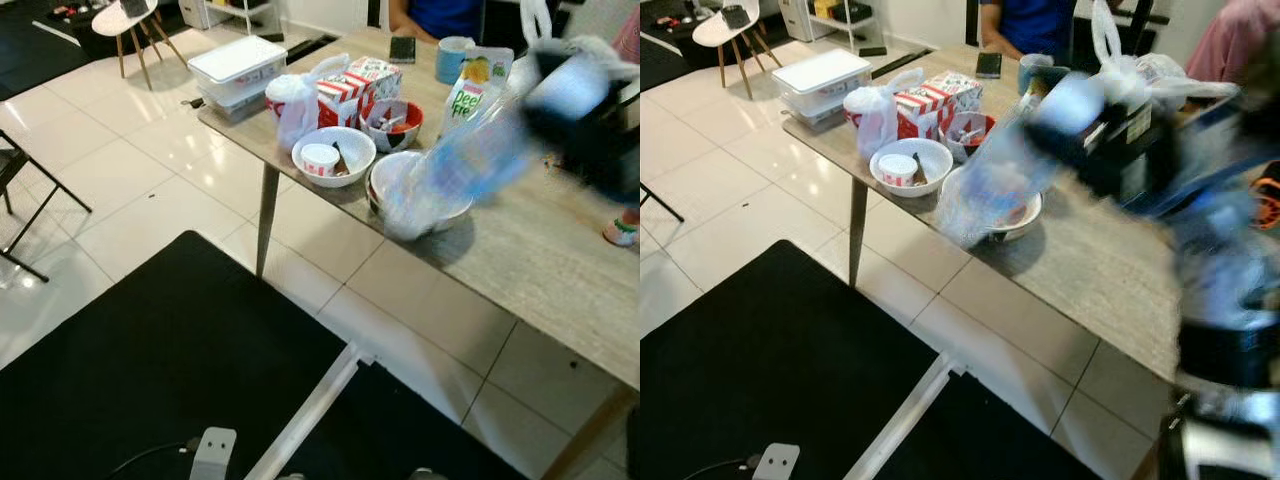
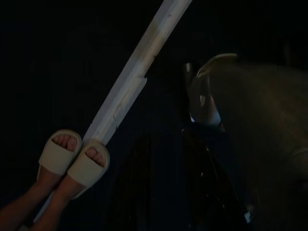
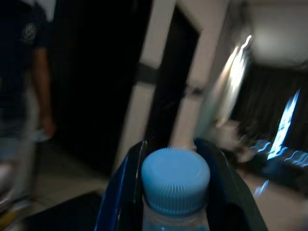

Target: Restocking fridge

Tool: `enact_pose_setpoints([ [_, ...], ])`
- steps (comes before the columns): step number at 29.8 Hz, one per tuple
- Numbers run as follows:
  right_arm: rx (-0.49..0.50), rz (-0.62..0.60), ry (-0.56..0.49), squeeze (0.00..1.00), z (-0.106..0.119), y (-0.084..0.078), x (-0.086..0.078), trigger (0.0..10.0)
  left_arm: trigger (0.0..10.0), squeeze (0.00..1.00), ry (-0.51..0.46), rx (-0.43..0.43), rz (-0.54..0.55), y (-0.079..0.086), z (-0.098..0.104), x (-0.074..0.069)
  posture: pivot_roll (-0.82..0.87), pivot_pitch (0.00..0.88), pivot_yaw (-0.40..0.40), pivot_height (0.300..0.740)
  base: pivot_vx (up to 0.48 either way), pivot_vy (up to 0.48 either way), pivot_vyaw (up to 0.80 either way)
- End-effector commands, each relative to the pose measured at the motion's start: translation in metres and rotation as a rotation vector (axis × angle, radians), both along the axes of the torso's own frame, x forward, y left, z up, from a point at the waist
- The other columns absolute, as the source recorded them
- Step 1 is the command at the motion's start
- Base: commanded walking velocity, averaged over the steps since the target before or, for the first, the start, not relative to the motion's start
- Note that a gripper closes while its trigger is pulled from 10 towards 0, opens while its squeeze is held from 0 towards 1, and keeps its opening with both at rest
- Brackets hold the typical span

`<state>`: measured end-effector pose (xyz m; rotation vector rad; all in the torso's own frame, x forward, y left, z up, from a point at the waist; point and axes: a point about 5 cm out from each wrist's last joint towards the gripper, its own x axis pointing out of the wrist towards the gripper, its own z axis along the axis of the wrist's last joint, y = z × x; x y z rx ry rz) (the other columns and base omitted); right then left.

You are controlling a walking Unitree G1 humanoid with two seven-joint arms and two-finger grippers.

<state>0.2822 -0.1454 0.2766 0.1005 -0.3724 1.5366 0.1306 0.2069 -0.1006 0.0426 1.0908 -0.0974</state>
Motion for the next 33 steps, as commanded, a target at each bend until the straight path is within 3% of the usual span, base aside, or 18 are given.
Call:
enact_pose_setpoints([
  [1,-0.073,0.021,0.004,0.0,-0.008,0.014,-0.004,0.0,10.0,0.0,0.021,-0.014,0.009,-0.004,-0.003,-0.007,-0.02,0.045,0.027,0.74,0.0,0.0,0.0],
  [2,-0.135,0.036,0.048,0.0,-0.024,0.023,-0.005,0.0,10.0,0.0,0.019,-0.01,0.01,-0.003,-0.003,-0.006,-0.02,0.045,0.027,0.74,0.0,0.0,0.0],
  [3,-0.135,0.036,0.048,0.0,-0.024,0.023,-0.005,0.0,10.0,0.0,0.019,-0.01,0.01,-0.003,-0.003,-0.006,-0.02,0.045,0.027,0.74,0.0,0.0,0.0],
  [5,-0.295,0.051,0.146,0.0,-0.069,0.041,-0.011,0.0,10.0,0.0,0.009,-0.002,0.017,-0.001,-0.002,-0.004,-0.01,0.052,0.026,0.74,0.0,0.0,0.0],
  [6,-0.295,0.051,0.146,0.0,-0.069,0.041,-0.011,0.0,10.0,0.0,0.009,-0.002,0.017,-0.001,-0.002,-0.004,-0.01,0.052,0.026,0.74,0.0,0.0,0.0],
  [8,-0.411,0.0,0.188,0.0,-0.105,0.051,-0.01,0.0,10.0,0.0,0.005,0.005,0.017,0.0,-0.001,-0.003,-0.01,0.049,0.028,0.74,0.0,0.0,0.0],
  [10,-0.481,-0.062,0.207,0.0,-0.128,0.055,-0.008,0.0,10.0,0.0,0.004,0.009,0.017,0.001,-0.001,-0.003,-0.01,0.049,0.028,0.74,0.0,0.0,0.0],
  [14,-0.56,-0.186,0.251,0.0,-0.16,0.055,-0.001,0.0,10.0,0.0,0.006,0.021,0.012,0.003,-0.001,-0.004,-0.01,0.031,0.027,0.74,0.0,0.0,0.0],
  [16,-0.56,-0.186,0.251,0.0,-0.16,0.055,-0.001,0.0,10.0,0.0,0.006,0.021,0.012,0.003,-0.001,-0.004,-0.01,0.031,0.027,0.74,0.0,0.0,0.0],
  [20,-0.818,-0.433,0.362,0.0,-0.238,0.037,-0.003,0.0,10.0,0.0,0.006,0.045,0.013,0.008,0.0,-0.005,0.0,0.021,0.021,0.74,0.0,0.0,0.0],
  [22,-0.84,-0.466,0.38,0.0,-0.246,0.034,-0.005,0.0,10.0,0.0,0.004,0.046,0.014,0.008,0.0,-0.005,0.0,0.014,0.019,0.74,0.0,0.0,0.0],
  [23,-0.88,-0.554,0.418,0.0,-0.26,0.027,-0.006,0.0,10.0,0.0,0.003,0.047,0.016,0.008,0.0,-0.004,0.0,0.014,0.019,0.74,0.0,0.0,0.0],
  [25,-0.943,-0.702,0.502,0.0,-0.283,0.011,-0.012,7.6,10.0,0.0,0.004,0.046,0.016,0.007,0.0,-0.004,0.0,0.015,0.022,0.74,0.0,0.0,0.0],
  [28,-0.961,-0.752,0.532,0.0,-0.29,0.005,-0.015,7.6,10.0,0.0,0.004,0.046,0.016,0.007,-0.001,-0.004,0.0,0.015,0.022,0.74,0.0,0.0,0.0],
  [29,-0.98,-0.825,0.587,0.0,-0.299,-0.006,-0.021,10.0,10.0,0.0,0.008,0.045,0.017,0.006,-0.001,-0.005,-0.01,0.007,0.019,0.74,0.0,0.0,0.0],
  [30,-0.995,-0.906,0.645,0.0,-0.309,-0.018,-0.028,10.0,10.0,0.0,0.013,0.045,0.018,0.005,-0.002,-0.007,-0.01,0.004,0.015,0.74,0.0,0.0,0.0],
  [33,-1.006,-0.956,0.68,0.0,-0.314,-0.026,-0.034,10.0,10.0,0.0,0.016,0.045,0.019,0.004,-0.002,-0.008,-0.01,0.004,0.015,0.74,0.0,0.0,0.0],
])
